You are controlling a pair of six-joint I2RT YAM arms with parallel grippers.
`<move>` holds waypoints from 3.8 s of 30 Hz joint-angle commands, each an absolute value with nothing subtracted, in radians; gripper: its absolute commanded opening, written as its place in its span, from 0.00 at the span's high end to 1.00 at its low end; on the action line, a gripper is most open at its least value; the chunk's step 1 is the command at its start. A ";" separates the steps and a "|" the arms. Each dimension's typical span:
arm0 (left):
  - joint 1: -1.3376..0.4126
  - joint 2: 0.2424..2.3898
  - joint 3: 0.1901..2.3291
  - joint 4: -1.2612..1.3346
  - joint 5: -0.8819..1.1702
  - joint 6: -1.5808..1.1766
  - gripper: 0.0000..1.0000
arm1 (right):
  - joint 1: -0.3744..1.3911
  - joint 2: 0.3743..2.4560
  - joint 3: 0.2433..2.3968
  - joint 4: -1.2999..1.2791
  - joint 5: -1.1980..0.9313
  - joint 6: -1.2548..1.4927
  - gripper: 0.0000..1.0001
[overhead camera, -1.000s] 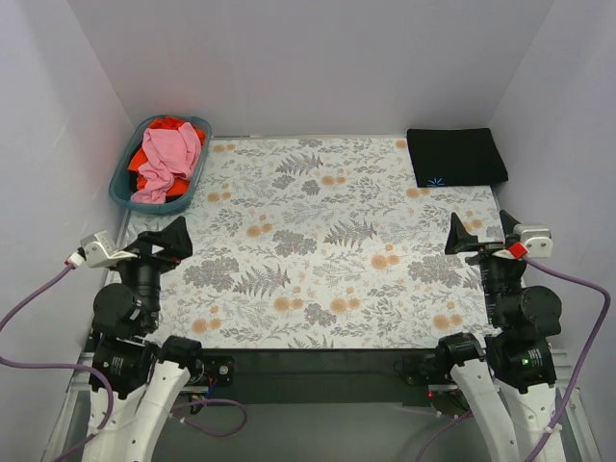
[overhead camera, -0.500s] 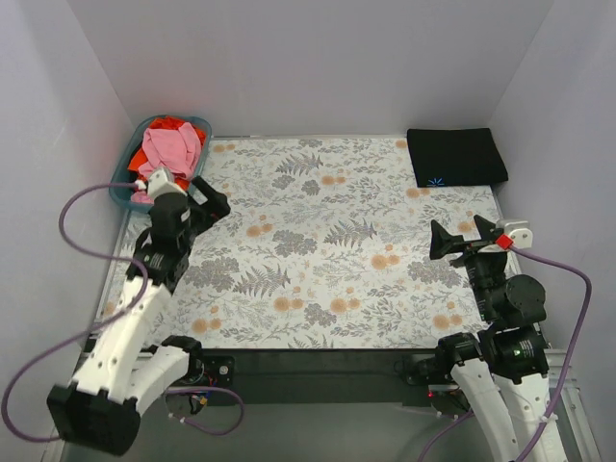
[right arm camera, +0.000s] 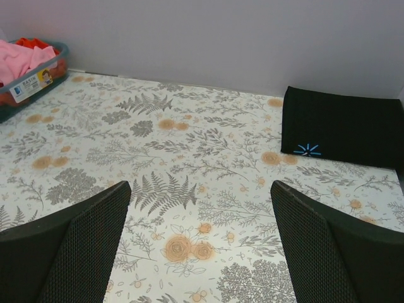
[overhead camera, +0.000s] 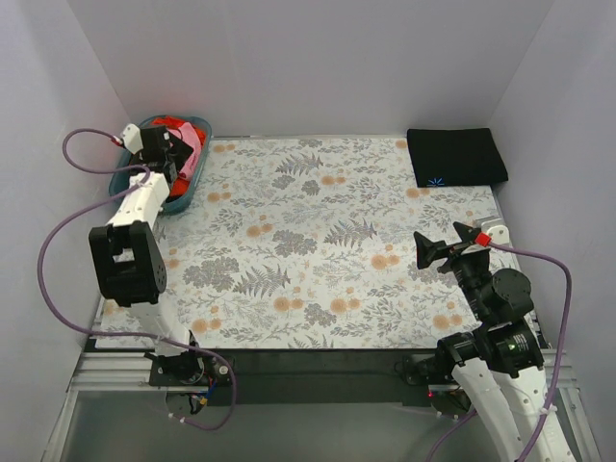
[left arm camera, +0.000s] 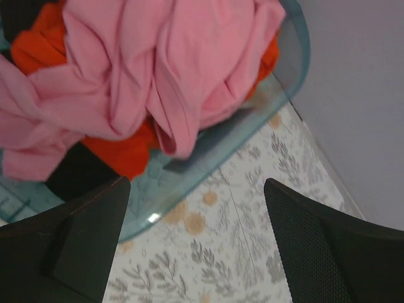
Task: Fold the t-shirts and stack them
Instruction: Grab the tshirt from the pile, then move the tshirt to the center of the board, then flatten the tshirt out
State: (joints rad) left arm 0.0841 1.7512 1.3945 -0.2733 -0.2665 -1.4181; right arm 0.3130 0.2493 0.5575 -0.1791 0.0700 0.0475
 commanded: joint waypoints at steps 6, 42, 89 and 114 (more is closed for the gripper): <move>0.167 2.046 1.701 -0.252 -0.330 -1.394 0.17 | 0.325 0.281 0.543 -0.172 0.017 0.017 0.02; -0.475 1.434 1.513 -0.230 -0.308 -1.181 0.76 | 0.325 0.429 0.706 -0.281 -0.046 0.014 0.02; -0.821 1.519 0.775 -0.238 -0.179 -1.414 1.00 | 0.870 1.520 0.810 -0.120 0.107 0.100 0.24; -0.296 1.652 1.634 -0.515 -0.187 -1.155 1.00 | 0.502 1.158 1.358 -0.413 0.459 0.006 0.99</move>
